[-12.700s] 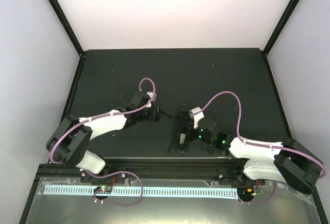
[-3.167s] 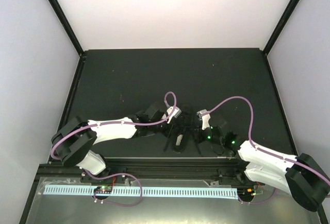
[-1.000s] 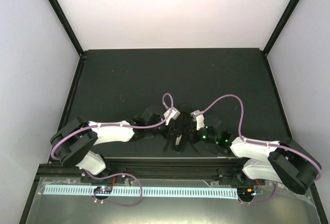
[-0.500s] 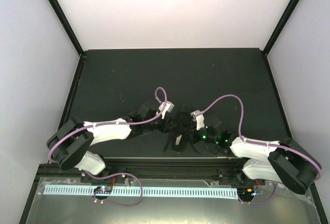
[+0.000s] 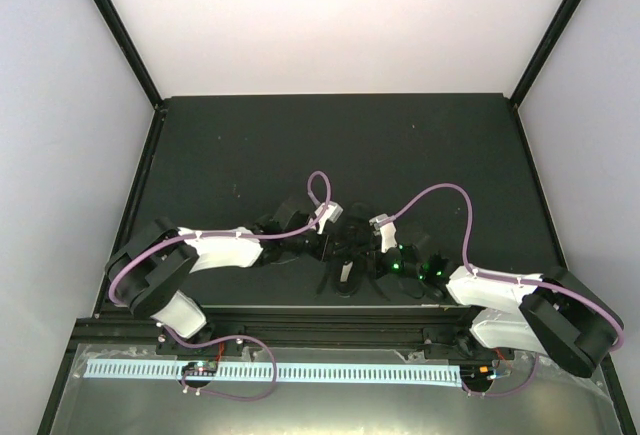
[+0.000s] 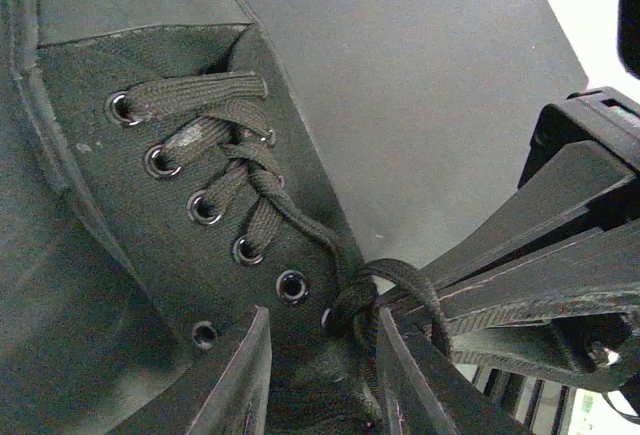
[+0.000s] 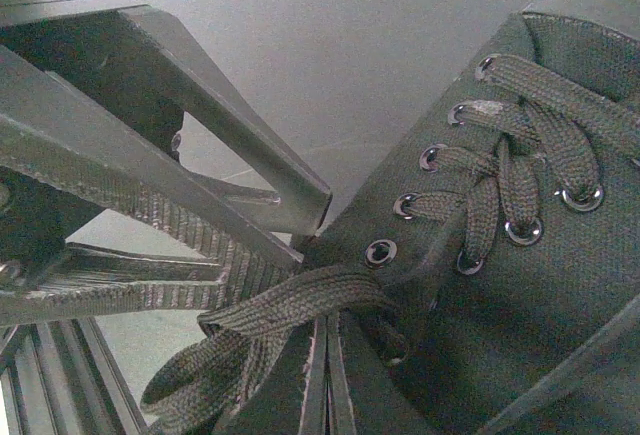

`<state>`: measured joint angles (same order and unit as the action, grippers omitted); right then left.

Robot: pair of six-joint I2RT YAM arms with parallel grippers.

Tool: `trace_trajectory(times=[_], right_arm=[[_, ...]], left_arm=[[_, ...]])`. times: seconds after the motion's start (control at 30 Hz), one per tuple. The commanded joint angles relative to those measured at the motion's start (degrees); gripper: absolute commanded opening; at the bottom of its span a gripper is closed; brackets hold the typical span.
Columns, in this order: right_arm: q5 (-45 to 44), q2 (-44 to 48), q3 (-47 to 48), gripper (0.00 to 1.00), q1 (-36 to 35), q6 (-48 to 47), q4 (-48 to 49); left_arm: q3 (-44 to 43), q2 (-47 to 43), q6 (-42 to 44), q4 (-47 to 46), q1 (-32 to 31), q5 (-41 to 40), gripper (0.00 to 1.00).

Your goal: Tie the shoes

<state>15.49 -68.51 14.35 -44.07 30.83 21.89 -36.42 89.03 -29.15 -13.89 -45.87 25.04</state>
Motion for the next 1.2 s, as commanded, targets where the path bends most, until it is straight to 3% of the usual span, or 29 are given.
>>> trace_trajectory(times=[0.0, 0.77, 1.07, 1.17], right_arm=[[-1.25, -0.55, 0.33, 0.02, -0.31, -0.26, 1.04], [-1.16, -1.45, 1.24, 0.02, -0.28, -0.45, 0.92], [-2.73, -0.16, 2.00, 0.02, -0.30, -0.41, -0.21], [-4.68, 2.61, 1.79, 0.02, -0.28, -0.50, -2.92]], left_arm=[[-1.89, 0.83, -1.42, -3.77, 0.25, 2.15, 0.32], [-1.62, 5.93, -4.43, -10.67, 0.25, 7.97, 0.31], [-1.16, 5.22, -4.43, -10.87, 0.25, 7.67, 0.03], [-0.58, 3.99, -4.49, -10.63, 0.34, 5.98, 0.02]])
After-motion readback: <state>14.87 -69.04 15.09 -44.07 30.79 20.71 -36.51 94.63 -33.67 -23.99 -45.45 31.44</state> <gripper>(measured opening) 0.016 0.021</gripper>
